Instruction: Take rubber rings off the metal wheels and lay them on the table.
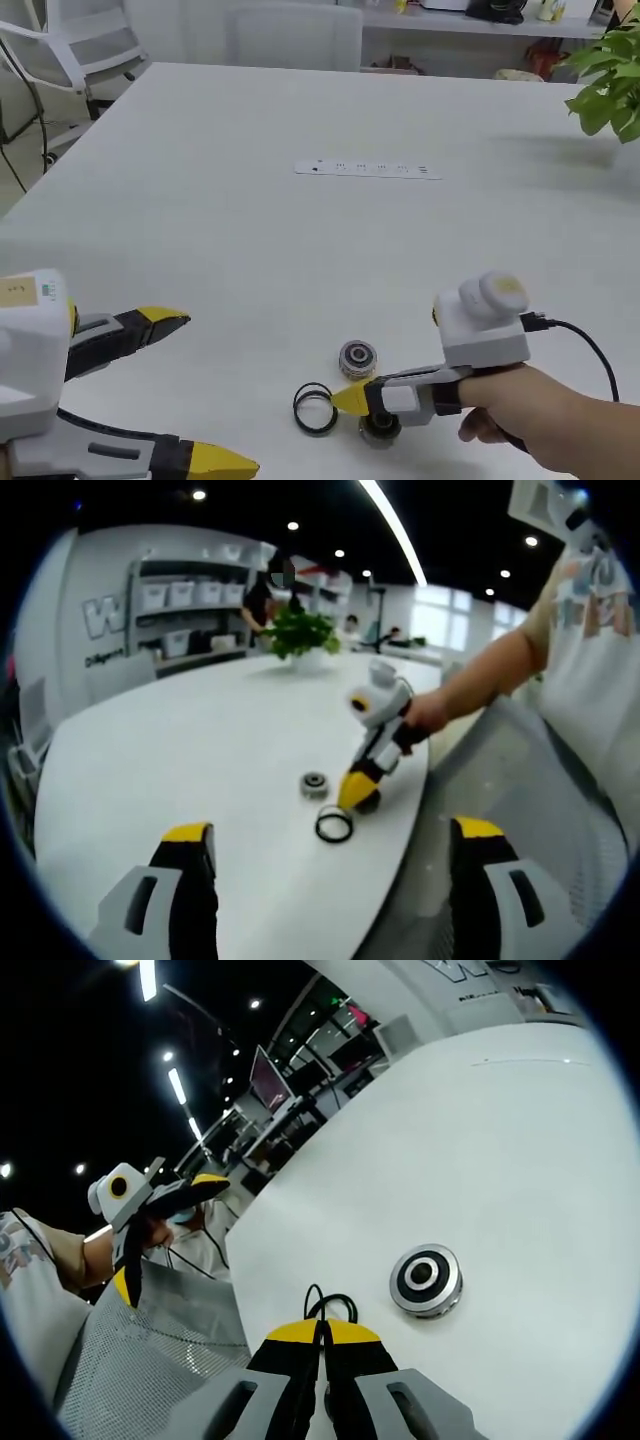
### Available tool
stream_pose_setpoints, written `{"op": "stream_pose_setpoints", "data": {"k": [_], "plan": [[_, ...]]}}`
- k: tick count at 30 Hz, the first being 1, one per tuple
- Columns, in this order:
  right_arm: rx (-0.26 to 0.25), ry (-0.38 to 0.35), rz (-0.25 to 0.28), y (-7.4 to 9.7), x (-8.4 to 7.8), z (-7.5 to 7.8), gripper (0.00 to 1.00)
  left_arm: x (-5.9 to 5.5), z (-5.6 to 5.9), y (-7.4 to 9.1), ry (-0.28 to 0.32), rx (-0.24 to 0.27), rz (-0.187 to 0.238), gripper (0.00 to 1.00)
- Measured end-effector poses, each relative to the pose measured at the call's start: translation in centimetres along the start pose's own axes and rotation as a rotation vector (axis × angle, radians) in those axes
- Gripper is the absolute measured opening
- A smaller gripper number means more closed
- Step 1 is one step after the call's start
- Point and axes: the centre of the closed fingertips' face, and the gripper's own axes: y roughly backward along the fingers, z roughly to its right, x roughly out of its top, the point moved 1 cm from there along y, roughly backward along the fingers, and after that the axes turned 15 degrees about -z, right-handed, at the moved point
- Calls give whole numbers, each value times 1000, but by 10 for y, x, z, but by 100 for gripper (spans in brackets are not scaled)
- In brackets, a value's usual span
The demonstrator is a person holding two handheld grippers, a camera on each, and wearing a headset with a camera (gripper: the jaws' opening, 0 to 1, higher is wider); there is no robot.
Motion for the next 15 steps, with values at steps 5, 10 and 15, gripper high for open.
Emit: {"op": "stream_pose_setpoints", "data": {"k": [5,10,15], "plan": [[-12,12,-4,0,0,1,0,0,1,0,1,-2,0,98],[-27,31,-10,0,0,1,0,-1,1,0,0,-3,-4,98],[-42,55,-18,-1,0,1,0,-1,0,1,3,-2,-5,98]]}}
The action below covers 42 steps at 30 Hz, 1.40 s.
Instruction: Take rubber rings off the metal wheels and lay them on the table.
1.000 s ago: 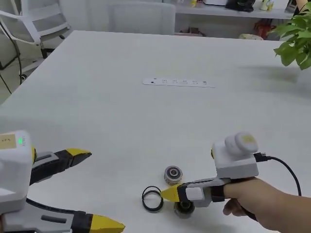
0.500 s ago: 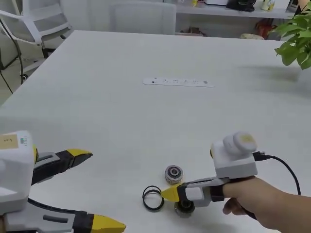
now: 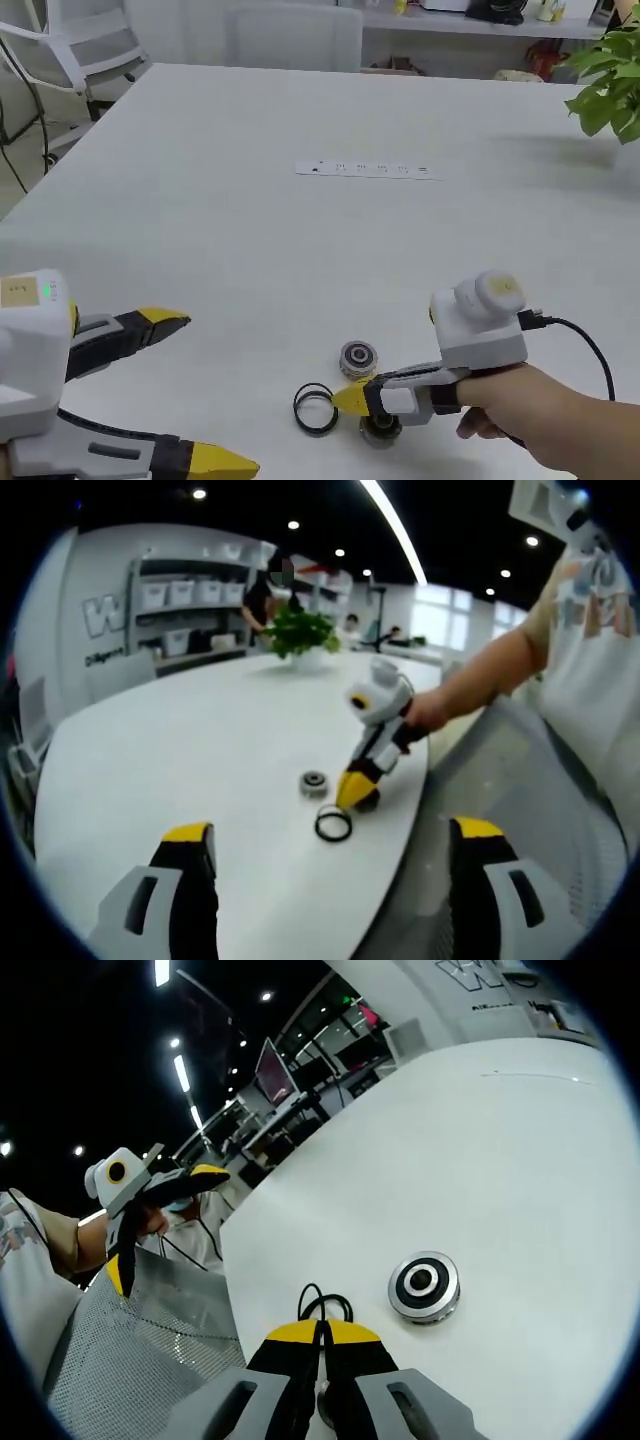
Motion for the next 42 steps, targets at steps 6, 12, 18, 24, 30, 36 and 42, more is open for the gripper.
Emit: {"op": "stream_pose_setpoints", "data": {"k": [6,12,18,24,30,36,42], "plan": [[-26,44,-15,-1,0,-1,0,-1,0,-1,0,-4,-7,98],[-71,100,-38,-1,-2,2,3,-1,1,-3,-1,-9,-12,98],[-94,149,-55,-1,-4,2,4,-1,2,-3,0,-14,-17,97],[-116,196,-72,-3,-5,1,6,-2,4,-3,0,-16,-18,97],[-132,235,-90,-4,-6,-1,10,-3,4,-3,3,-16,-21,97],[-147,271,-107,-4,-7,-3,14,-4,4,-2,3,-15,-26,97],[-159,310,-124,-5,-9,-4,17,-4,4,-2,2,-15,-27,97]]}}
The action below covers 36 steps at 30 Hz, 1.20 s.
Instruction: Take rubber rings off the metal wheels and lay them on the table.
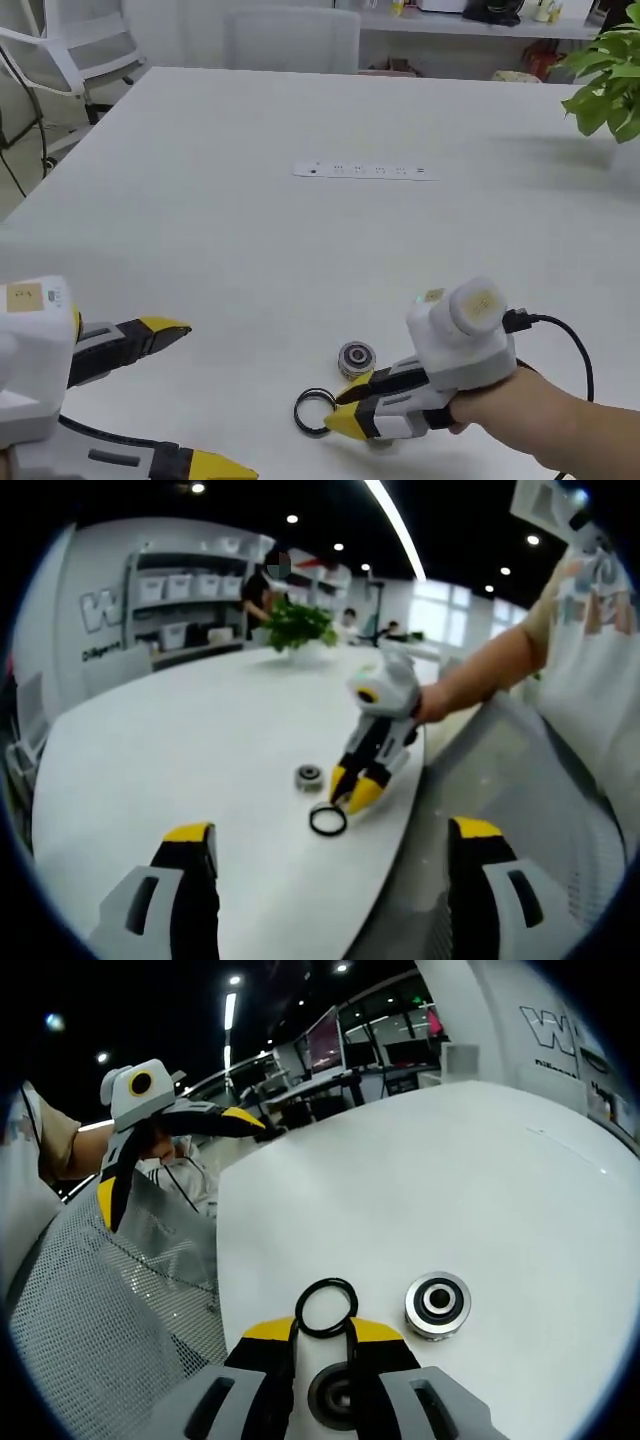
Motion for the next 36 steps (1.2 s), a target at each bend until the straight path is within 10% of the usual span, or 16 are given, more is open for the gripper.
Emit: {"op": "stream_pose_setpoints", "data": {"k": [18,36], "plan": [[-44,112,-38,1,-2,-3,25,-1,2,0,0,-3,-9,97],[-61,99,41,22,6,-2,32,0,2,1,-16,7,-13,97]]}}
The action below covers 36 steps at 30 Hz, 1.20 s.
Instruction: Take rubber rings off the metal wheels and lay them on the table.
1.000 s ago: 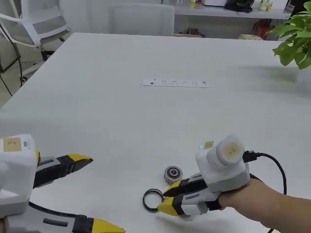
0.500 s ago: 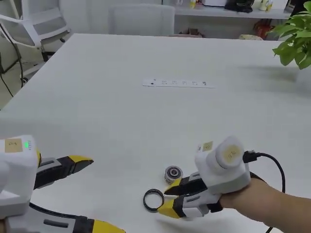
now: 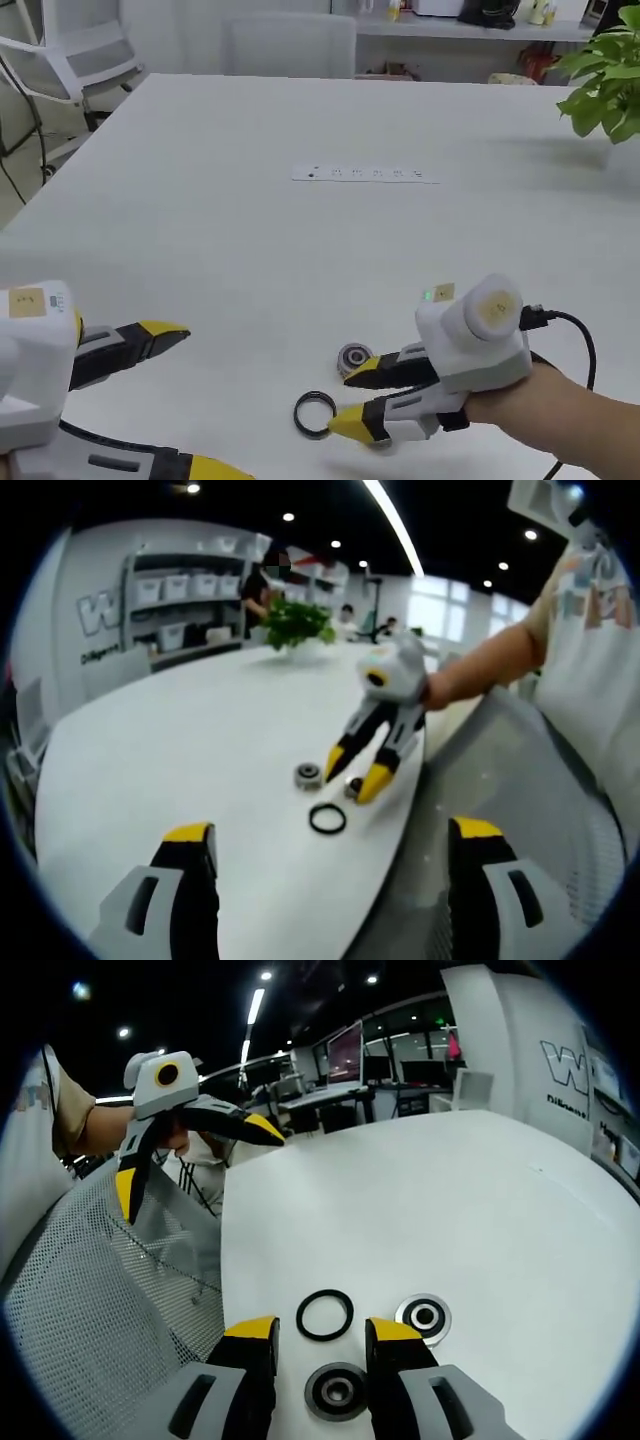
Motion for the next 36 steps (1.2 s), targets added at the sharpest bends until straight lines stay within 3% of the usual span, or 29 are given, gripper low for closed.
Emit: {"op": "stream_pose_setpoints", "data": {"k": [21,36], "plan": [[-84,-23,112,36,9,9,52,3,-2,3,-8,11,4,98],[-165,-50,169,64,2,14,65,2,-1,4,-16,22,3,99]]}}
